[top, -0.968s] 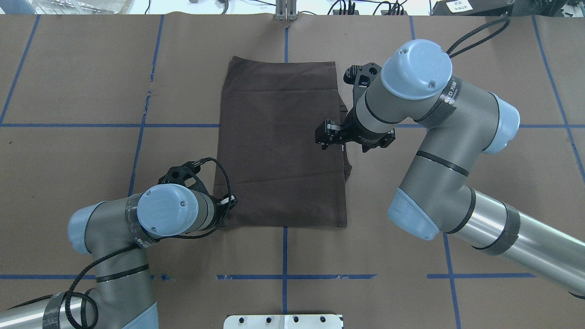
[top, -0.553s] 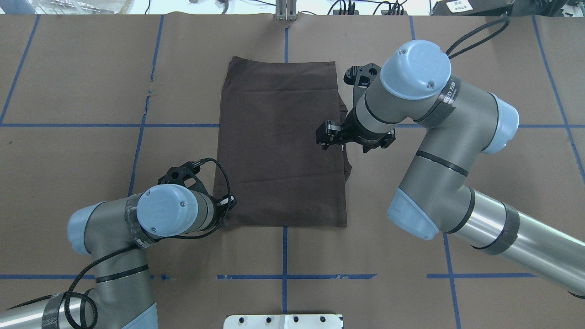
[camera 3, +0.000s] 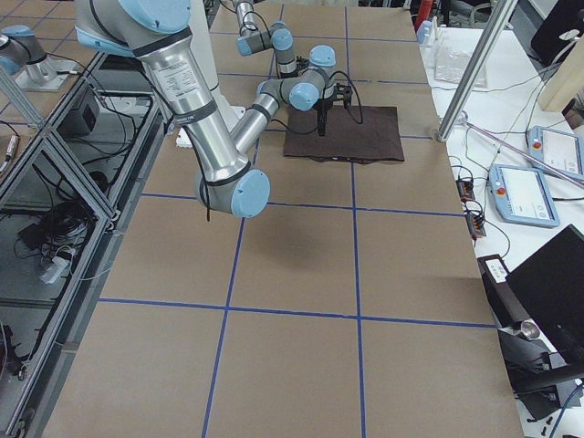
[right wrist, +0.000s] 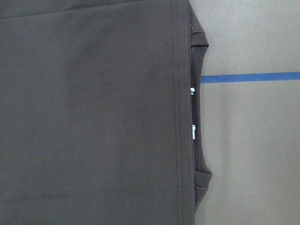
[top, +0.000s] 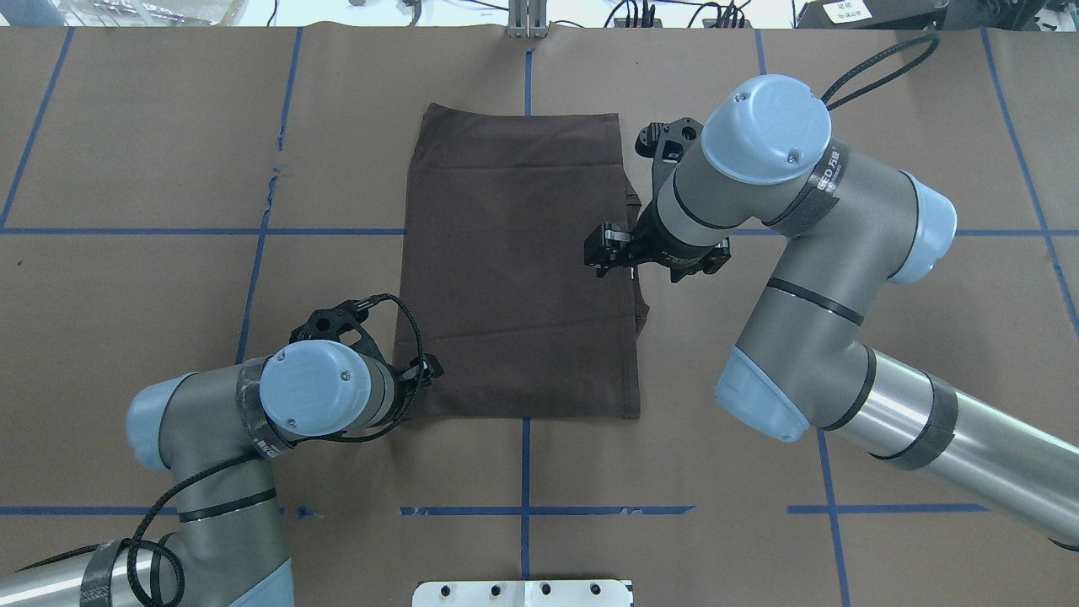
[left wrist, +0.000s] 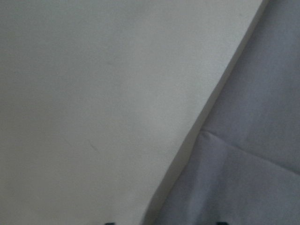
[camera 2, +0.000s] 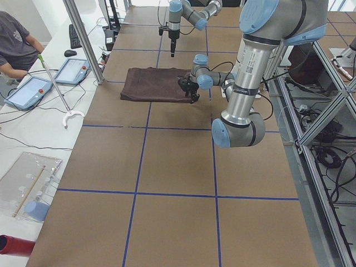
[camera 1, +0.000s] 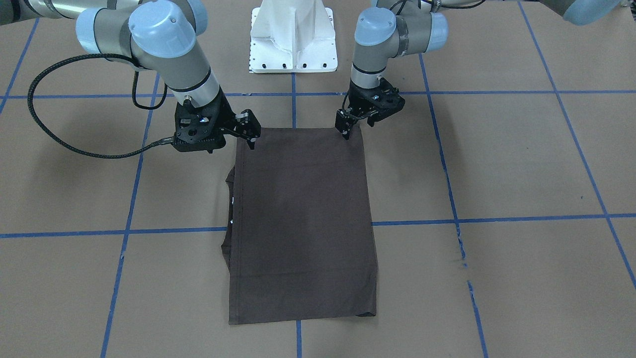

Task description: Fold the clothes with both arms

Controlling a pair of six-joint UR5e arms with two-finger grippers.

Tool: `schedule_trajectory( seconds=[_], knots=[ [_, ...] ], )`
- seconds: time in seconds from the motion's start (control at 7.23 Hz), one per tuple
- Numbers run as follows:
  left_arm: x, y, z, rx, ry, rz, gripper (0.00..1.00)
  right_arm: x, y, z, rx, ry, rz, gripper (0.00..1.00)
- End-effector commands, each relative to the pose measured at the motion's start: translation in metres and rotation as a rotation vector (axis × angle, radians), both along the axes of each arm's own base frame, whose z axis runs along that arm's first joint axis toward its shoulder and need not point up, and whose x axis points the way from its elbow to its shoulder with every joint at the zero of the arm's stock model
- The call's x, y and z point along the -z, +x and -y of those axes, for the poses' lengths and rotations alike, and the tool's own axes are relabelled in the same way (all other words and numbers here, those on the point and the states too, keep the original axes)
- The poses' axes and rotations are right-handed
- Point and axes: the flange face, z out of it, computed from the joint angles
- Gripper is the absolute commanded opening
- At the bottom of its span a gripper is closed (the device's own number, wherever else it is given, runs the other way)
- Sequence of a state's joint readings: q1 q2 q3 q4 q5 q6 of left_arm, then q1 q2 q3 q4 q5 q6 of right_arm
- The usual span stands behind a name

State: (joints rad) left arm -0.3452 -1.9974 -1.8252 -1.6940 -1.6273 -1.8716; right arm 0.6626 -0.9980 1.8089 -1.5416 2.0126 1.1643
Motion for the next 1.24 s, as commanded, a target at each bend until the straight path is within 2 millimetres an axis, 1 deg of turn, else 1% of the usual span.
schedule_trajectory(
  seconds=[0.0, 0.14, 0.28, 0.41, 0.69, 0.83, 0.97, 1.11],
  knots=[
    [0.0000, 0.0016, -0.0005, -0.001, -0.002, 0.003, 0.94, -0.0005, 0.0000, 0.0001, 0.000, -0.001, -0.001, 1.00],
    [-0.0034, 0.0039, -0.0007, 0.003, -0.010, 0.009, 0.82, -0.0026, -0.0006, -0.0007, 0.001, -0.003, -0.004, 1.00],
    [-0.0041, 0.0042, -0.0006, 0.004, -0.012, 0.010, 0.64, -0.0036, 0.0002, -0.0001, 0.000, -0.004, -0.006, 1.00],
    [-0.0031, 0.0044, -0.0005, 0.004, -0.011, 0.009, 0.56, -0.0034, 0.0002, -0.0001, 0.000, -0.003, -0.004, 1.00],
    [-0.0004, 0.0030, -0.0010, 0.005, -0.010, 0.002, 0.32, -0.0036, 0.0002, -0.0001, 0.001, -0.003, -0.006, 1.00],
    [0.0003, 0.0027, -0.0011, 0.005, -0.010, 0.001, 0.18, -0.0046, 0.0002, -0.0002, 0.001, -0.004, -0.007, 1.00],
    [0.0010, 0.0023, -0.0013, 0.006, -0.010, -0.001, 0.00, -0.0044, 0.0010, 0.0005, -0.001, -0.003, -0.006, 1.00],
    [0.0037, 0.0009, -0.0018, 0.005, -0.007, -0.006, 0.00, -0.0054, 0.0010, 0.0005, -0.001, -0.004, -0.007, 1.00]
  ],
)
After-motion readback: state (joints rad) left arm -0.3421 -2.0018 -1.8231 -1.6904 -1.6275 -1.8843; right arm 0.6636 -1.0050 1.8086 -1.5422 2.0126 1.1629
